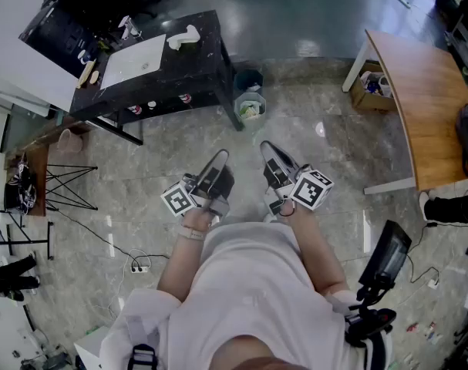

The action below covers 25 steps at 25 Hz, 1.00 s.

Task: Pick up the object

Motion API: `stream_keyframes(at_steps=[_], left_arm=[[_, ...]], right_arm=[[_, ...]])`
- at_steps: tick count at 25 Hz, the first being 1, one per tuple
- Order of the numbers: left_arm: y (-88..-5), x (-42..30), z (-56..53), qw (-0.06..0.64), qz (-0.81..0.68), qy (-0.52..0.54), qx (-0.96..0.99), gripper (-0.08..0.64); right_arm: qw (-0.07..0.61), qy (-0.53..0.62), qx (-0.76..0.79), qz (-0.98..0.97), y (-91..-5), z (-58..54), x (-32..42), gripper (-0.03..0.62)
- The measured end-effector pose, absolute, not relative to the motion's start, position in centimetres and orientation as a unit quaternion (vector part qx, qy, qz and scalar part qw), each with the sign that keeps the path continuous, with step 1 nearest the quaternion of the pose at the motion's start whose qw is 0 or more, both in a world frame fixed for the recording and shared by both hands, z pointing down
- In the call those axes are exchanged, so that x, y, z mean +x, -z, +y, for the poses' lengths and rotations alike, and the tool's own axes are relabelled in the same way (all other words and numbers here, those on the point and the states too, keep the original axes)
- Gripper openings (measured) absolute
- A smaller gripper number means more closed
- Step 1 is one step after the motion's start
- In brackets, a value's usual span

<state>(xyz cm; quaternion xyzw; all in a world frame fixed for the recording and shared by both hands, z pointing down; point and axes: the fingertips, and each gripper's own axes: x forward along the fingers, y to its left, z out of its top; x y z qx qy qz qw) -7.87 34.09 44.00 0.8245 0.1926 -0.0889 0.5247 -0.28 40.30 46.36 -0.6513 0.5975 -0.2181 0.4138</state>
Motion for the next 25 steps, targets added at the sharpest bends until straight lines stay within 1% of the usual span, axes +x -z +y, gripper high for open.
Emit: stream_keyframes(at_steps=[14,18,25], left_arm=[[-45.1,-8.2,32.9,0.537,0.176,0.104,0.818,0.006],[-45.1,-6.8,29.1,0.545,0.172,0.109,0.813,0.006],[-46.2,-2.2,20.1,0.562,0.168,0.112,0.803,0.006]], right_arm=[[0.395,0.224,-0.651,0.609,-47.2,39.4,-0.1,0.021],[0.392,0.232,-0.656,0.601,-47.1,36.1,1.5,0.021],[0.384,0.255,-0.666,0.587,-48.9,28.0,5.9,0.021]])
